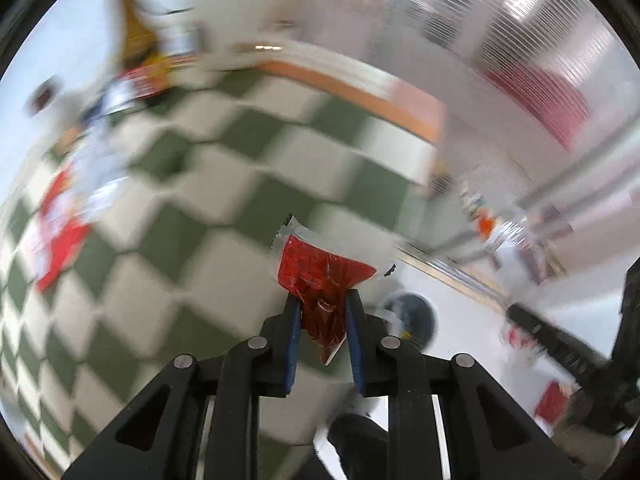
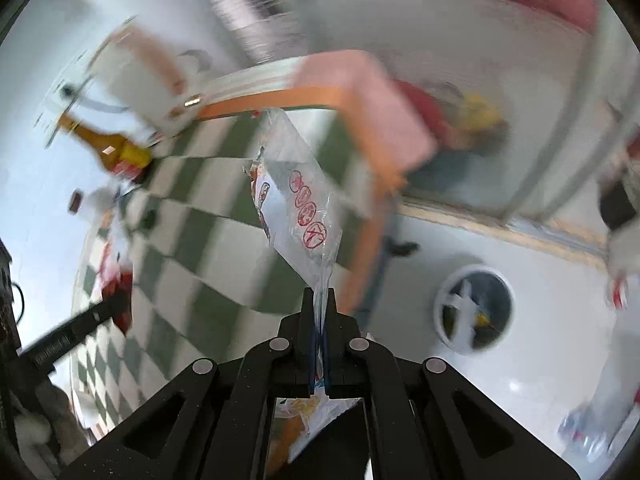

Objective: Collect trash
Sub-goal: 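Carry the red packet and clear wrapper over the bin and open both tools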

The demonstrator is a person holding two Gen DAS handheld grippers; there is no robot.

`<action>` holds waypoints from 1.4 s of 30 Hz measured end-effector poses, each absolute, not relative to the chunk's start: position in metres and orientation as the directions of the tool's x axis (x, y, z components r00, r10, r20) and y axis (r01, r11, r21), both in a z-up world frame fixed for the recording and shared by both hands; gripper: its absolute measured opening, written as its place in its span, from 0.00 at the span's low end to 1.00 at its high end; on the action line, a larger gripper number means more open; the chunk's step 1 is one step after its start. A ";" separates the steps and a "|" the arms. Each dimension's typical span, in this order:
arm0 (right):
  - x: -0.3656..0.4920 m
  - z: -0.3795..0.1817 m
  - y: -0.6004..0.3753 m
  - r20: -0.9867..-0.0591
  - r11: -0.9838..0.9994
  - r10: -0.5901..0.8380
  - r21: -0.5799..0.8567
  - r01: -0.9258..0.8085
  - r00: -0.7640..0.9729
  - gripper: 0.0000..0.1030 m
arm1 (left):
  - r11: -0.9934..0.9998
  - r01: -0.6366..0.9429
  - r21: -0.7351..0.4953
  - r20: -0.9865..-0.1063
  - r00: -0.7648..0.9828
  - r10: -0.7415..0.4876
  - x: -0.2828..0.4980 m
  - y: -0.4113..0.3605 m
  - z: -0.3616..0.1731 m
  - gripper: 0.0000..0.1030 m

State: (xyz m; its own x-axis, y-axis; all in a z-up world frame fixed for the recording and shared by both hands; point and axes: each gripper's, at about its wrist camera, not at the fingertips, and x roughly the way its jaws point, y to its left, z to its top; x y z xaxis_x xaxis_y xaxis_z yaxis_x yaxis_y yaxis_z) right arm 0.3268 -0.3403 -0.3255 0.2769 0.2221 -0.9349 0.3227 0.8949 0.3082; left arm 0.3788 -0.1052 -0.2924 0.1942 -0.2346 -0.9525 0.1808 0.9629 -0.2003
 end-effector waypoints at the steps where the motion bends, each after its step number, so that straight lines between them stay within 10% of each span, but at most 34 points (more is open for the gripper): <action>1: 0.314 -0.333 -0.356 -0.941 0.887 0.206 0.295 0.355 0.267 0.02 | 0.947 0.228 -0.228 -0.949 0.164 -0.268 0.377 -0.134 -0.298 0.17; 16: 0.156 -0.652 -0.537 -0.961 0.676 0.274 0.156 0.720 -0.048 0.02 | 0.818 0.512 -0.262 -0.957 -0.246 -0.153 0.311 -0.413 -0.612 0.18; 25: 0.178 -0.833 -0.570 -0.929 0.722 0.310 0.092 0.686 -0.202 0.02 | 0.807 0.554 -0.204 -0.943 -0.331 -0.011 0.297 -0.460 -0.811 0.19; 31: 0.200 -0.883 -0.575 -0.906 0.738 0.347 0.104 0.667 -0.242 0.04 | 0.819 0.548 -0.169 -0.945 -0.327 0.024 0.299 -0.457 -0.848 0.29; 33: 0.204 -0.888 -0.578 -0.906 0.749 0.338 0.094 0.655 -0.256 0.16 | 0.824 0.536 -0.182 -0.943 -0.334 0.009 0.302 -0.455 -0.846 0.55; 35: 0.203 -0.885 -0.581 -0.912 0.743 0.335 0.102 0.661 -0.236 0.52 | 0.832 0.524 -0.183 -0.949 -0.316 -0.010 0.304 -0.450 -0.839 0.92; 42: 0.190 -0.843 -0.593 -0.944 0.725 0.301 0.134 0.675 -0.136 0.91 | 0.868 0.475 -0.142 -0.972 -0.235 -0.031 0.319 -0.428 -0.798 0.93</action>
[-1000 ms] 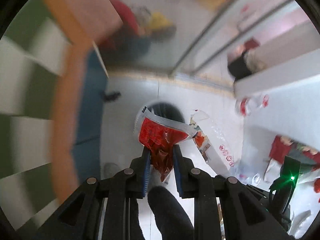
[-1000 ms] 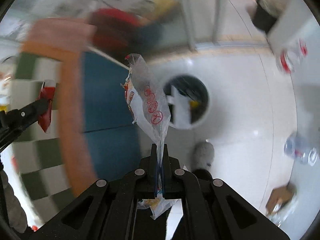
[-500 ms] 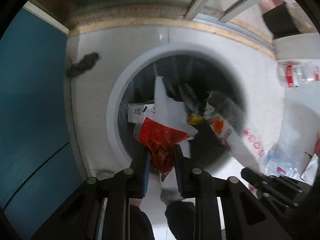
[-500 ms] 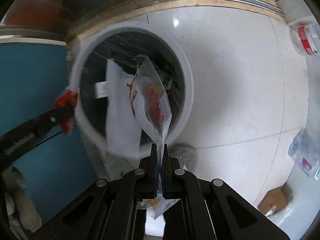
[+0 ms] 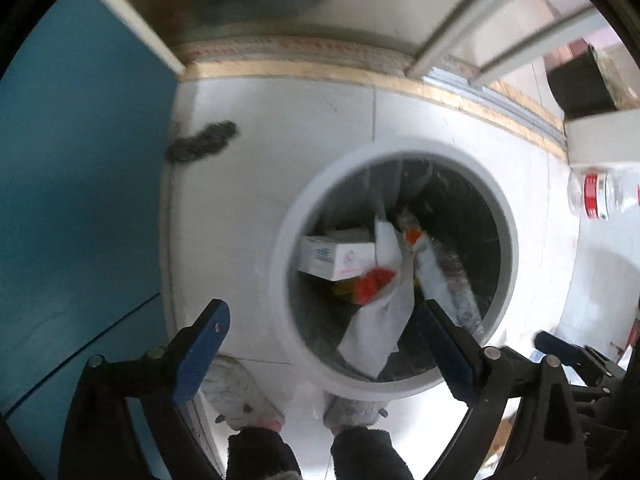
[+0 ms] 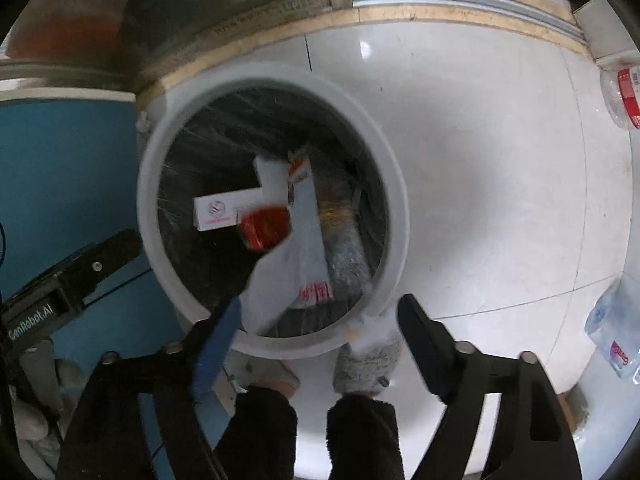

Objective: Collect trash
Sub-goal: 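Carry the red packet and clear wrapper over the bin and open both tools, then withdraw both empty tools from above the bin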

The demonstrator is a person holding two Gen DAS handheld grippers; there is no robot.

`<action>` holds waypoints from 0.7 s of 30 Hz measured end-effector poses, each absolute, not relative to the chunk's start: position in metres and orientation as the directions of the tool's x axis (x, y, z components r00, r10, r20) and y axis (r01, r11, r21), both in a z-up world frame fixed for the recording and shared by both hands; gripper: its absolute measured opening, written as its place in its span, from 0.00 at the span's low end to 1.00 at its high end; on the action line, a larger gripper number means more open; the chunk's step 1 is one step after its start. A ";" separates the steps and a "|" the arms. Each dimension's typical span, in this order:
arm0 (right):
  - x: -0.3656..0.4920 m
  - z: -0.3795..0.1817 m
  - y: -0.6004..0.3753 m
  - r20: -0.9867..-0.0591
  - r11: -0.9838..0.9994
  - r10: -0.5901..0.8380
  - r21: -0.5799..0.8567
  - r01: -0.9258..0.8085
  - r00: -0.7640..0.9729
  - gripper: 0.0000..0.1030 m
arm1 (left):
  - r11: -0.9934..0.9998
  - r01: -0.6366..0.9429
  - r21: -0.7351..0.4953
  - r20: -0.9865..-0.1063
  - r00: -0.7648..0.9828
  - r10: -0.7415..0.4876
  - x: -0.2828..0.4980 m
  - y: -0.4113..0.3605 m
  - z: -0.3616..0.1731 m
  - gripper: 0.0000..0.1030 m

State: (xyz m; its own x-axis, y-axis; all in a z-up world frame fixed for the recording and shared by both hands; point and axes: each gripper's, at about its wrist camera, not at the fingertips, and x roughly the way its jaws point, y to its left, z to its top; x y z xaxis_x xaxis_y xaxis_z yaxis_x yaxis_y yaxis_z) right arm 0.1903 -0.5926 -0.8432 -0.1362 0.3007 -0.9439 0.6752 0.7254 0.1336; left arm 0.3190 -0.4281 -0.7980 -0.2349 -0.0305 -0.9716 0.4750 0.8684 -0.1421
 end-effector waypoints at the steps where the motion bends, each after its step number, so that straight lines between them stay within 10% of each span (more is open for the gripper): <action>1: 0.189 -0.836 -0.593 -0.948 0.723 0.292 0.135 0.677 -0.123 0.98 | 0.874 0.467 -0.133 -0.977 -0.209 -0.037 0.320 -0.423 -0.788 0.93; 21: 0.159 -0.563 -0.585 -0.999 0.778 -0.038 -0.041 0.627 -0.018 1.00 | 0.852 0.523 -0.026 -1.000 -0.025 -0.015 0.284 -0.404 -0.548 0.93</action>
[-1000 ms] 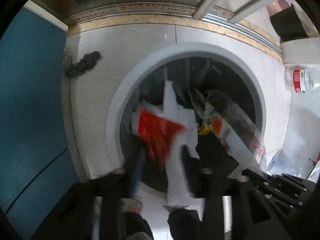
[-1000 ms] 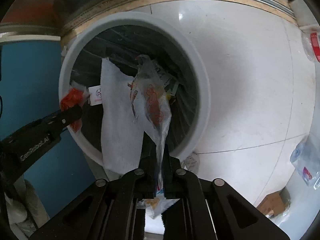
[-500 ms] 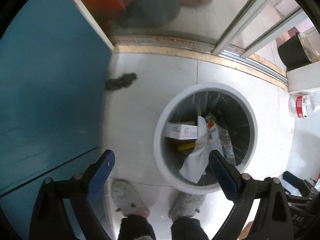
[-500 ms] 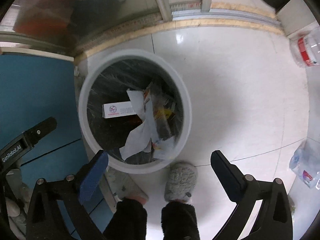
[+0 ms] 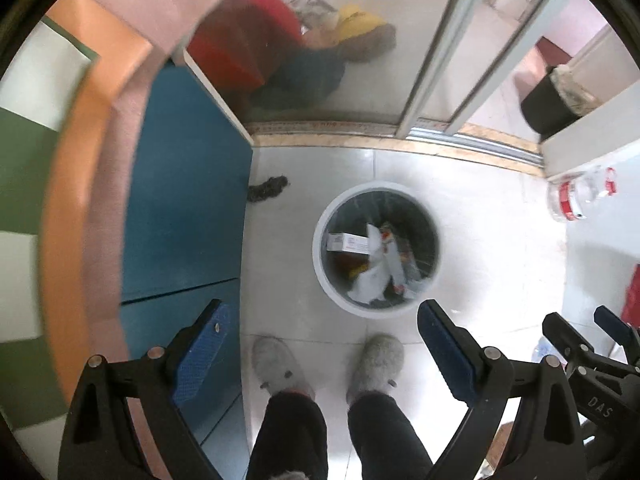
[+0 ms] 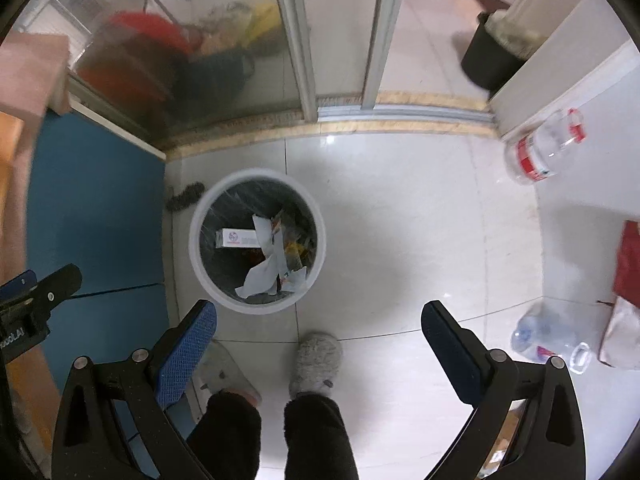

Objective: Collect trash
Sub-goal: 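Withdraw both empty tools from above the bin, then grasp the red-and-white sugar bag with the left tool while the right tool grasps a dark scrap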

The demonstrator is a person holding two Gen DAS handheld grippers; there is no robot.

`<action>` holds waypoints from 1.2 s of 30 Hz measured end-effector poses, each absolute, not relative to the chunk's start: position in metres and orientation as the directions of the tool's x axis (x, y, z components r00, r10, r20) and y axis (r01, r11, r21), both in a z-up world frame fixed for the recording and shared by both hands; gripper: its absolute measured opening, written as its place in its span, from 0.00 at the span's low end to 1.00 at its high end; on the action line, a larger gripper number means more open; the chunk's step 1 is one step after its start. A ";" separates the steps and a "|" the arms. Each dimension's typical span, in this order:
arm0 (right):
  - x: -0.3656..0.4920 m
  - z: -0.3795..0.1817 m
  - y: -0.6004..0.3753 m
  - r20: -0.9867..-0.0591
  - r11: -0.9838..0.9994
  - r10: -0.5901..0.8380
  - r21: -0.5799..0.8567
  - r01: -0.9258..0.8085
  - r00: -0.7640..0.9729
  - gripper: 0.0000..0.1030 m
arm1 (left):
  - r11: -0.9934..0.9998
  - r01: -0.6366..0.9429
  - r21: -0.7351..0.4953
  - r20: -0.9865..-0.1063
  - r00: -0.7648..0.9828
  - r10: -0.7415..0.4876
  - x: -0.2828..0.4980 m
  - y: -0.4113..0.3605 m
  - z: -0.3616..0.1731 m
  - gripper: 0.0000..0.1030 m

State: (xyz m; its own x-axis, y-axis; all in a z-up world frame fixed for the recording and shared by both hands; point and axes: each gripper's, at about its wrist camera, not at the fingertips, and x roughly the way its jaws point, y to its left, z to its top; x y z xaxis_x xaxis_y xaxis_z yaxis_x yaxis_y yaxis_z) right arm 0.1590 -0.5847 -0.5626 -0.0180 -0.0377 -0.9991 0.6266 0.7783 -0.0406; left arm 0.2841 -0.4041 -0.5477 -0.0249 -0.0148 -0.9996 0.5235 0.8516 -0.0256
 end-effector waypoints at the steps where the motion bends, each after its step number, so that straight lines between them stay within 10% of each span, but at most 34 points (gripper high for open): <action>1: 0.157 -0.547 -0.585 -0.999 0.776 -0.044 -0.039 0.630 -0.009 1.00 | 0.849 0.527 -0.033 -0.999 -0.024 -0.024 0.282 -0.404 -0.531 0.93; 18: 0.132 -0.266 -0.548 -0.978 0.798 -0.079 0.055 0.600 0.194 1.00 | 0.851 0.522 -0.054 -0.990 0.081 -0.112 0.257 -0.366 -0.301 0.93; 36: 0.237 -0.206 -0.436 -0.965 0.880 0.063 0.175 0.441 0.256 1.00 | 0.965 0.237 -0.111 -0.963 0.216 -0.164 0.344 -0.201 -0.221 0.93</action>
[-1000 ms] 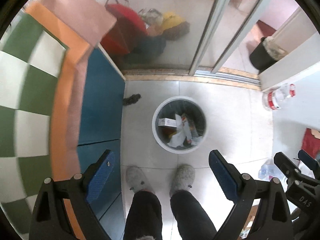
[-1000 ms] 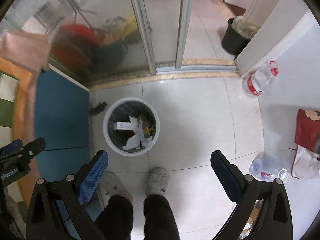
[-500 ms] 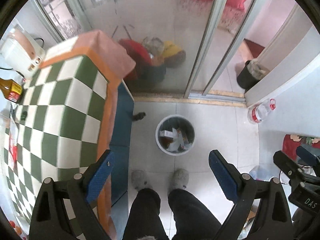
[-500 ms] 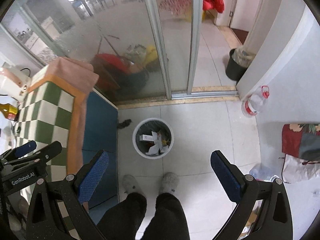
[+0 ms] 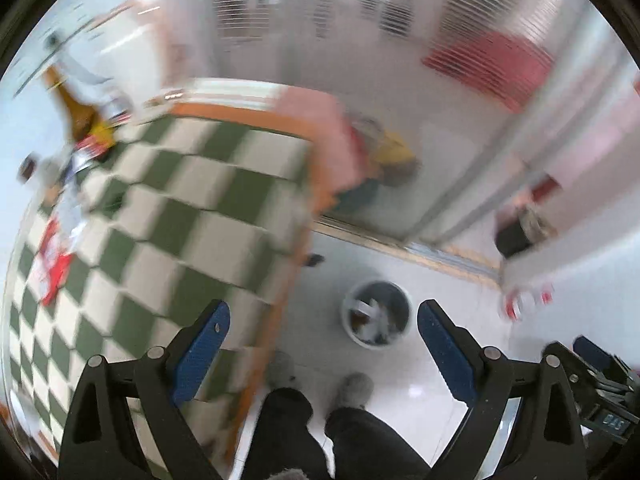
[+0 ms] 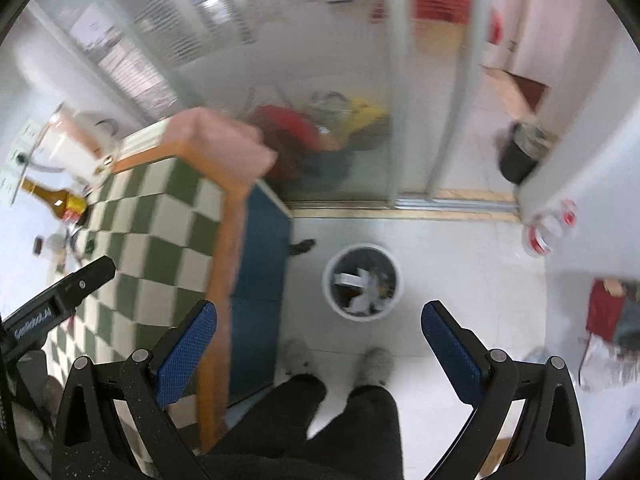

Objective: Collect trash
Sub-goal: 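Grasp the red-and-white sugar bag with the left tool while the right tool grasps a dark scrap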

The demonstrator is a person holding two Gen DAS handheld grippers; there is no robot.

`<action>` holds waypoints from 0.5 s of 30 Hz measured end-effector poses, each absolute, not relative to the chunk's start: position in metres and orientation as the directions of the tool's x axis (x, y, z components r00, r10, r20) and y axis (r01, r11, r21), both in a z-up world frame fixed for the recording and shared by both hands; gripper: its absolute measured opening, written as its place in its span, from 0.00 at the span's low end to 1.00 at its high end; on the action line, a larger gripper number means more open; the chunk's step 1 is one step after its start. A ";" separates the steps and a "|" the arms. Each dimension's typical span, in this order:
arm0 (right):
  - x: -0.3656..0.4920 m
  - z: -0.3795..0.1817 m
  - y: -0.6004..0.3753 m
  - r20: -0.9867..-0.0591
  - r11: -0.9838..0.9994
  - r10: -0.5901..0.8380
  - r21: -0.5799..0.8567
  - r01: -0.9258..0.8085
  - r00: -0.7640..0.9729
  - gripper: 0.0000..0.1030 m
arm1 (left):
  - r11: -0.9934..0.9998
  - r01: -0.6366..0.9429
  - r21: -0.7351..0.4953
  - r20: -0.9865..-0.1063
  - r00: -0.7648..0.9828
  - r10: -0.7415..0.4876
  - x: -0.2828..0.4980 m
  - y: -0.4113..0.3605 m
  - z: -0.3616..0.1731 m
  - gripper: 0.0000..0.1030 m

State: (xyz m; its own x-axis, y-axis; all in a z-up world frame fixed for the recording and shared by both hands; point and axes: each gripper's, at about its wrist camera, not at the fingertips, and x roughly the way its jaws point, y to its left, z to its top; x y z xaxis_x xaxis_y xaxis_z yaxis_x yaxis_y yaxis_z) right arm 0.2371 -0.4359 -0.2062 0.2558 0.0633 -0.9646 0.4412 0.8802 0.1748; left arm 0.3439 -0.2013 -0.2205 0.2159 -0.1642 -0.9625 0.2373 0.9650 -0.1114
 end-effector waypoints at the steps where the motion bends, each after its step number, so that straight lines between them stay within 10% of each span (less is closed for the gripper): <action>1: 0.256 -0.205 -0.418 -0.963 0.892 0.088 0.190 0.409 0.256 1.00 | 0.978 0.179 -0.105 -0.962 0.232 -0.145 0.357 -0.170 -0.222 0.93; 15: 0.502 -0.294 -0.067 -0.915 0.916 0.395 0.386 -0.105 0.084 0.90 | 0.822 -0.569 -0.003 -0.993 0.098 0.064 0.376 0.225 -0.327 0.93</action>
